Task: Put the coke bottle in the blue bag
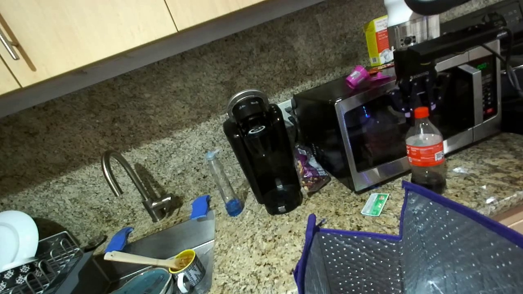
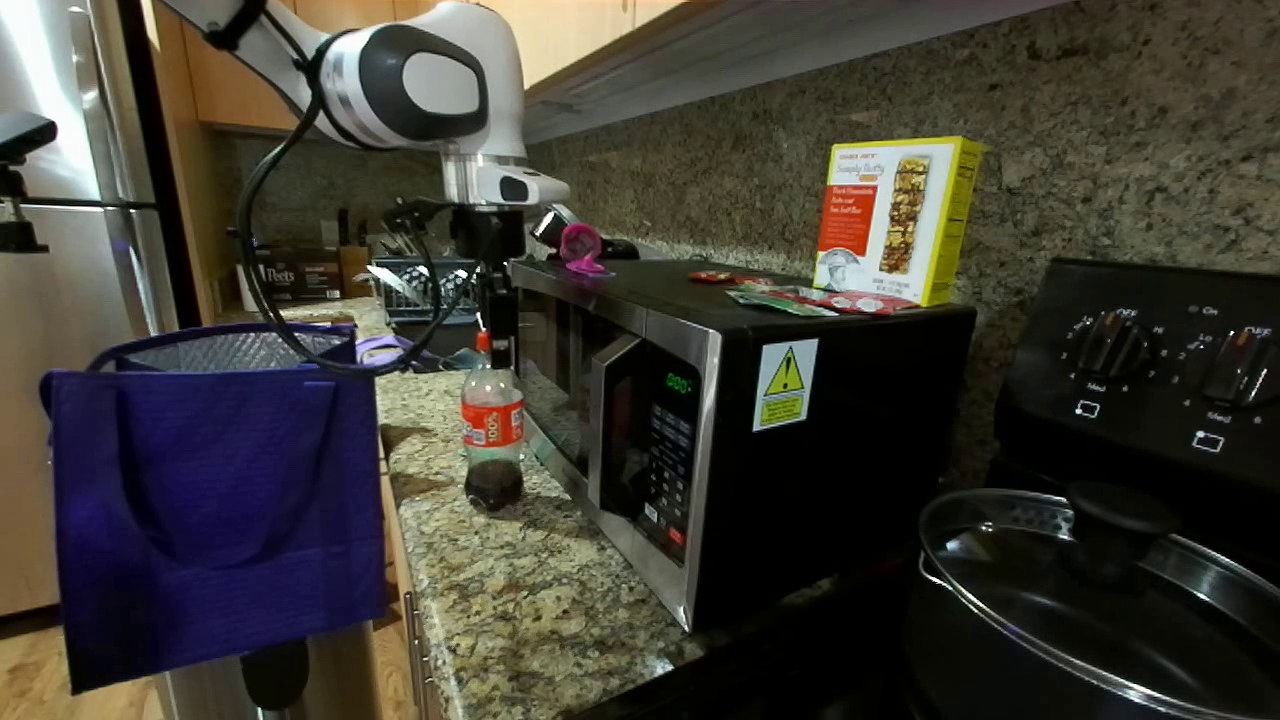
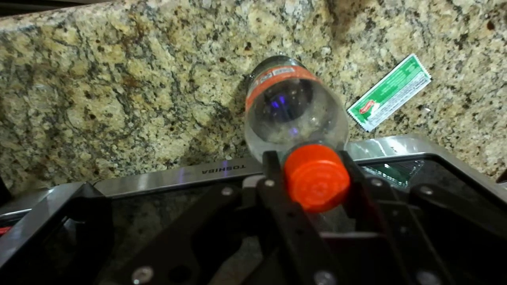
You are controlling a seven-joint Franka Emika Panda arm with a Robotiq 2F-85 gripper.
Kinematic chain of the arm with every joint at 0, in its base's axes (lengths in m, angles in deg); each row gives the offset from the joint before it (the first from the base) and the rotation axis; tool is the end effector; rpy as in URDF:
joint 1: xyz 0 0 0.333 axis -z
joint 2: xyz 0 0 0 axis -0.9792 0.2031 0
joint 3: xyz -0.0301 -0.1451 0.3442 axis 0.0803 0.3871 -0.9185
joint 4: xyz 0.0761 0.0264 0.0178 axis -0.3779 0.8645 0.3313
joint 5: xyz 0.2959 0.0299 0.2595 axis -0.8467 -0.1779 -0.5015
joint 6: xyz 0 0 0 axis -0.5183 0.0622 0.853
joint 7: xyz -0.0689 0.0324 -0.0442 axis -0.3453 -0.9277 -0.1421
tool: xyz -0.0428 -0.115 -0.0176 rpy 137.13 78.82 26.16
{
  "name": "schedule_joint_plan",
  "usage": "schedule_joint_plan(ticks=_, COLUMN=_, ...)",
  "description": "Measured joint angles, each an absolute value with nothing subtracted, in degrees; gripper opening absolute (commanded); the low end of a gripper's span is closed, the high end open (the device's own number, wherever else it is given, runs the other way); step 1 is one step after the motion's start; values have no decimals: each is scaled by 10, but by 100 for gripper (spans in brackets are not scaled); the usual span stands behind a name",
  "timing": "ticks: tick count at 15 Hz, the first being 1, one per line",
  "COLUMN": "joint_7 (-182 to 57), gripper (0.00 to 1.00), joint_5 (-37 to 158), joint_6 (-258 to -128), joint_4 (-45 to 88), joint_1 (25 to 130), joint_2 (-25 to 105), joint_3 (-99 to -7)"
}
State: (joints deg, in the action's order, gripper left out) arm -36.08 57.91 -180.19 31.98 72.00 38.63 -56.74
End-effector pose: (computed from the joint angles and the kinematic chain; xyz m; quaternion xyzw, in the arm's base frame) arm 0.6495 0.0694 0.4433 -0.9759 0.2160 -0.0307 0.0094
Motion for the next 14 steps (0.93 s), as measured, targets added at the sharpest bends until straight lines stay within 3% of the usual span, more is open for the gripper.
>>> schedule_joint_plan(ticks=6, joint_7=-405, gripper=12, joint_5=595, joint_6=-1783, joint_4=319, joint_1=699, joint_2=333, joint_3=-590)
schedule_joint_plan(ticks=14, joint_7=-507, gripper=12, joint_5=607, joint_6=-1640, joint_4=338, joint_1=649, joint_2=206, joint_3=-673)
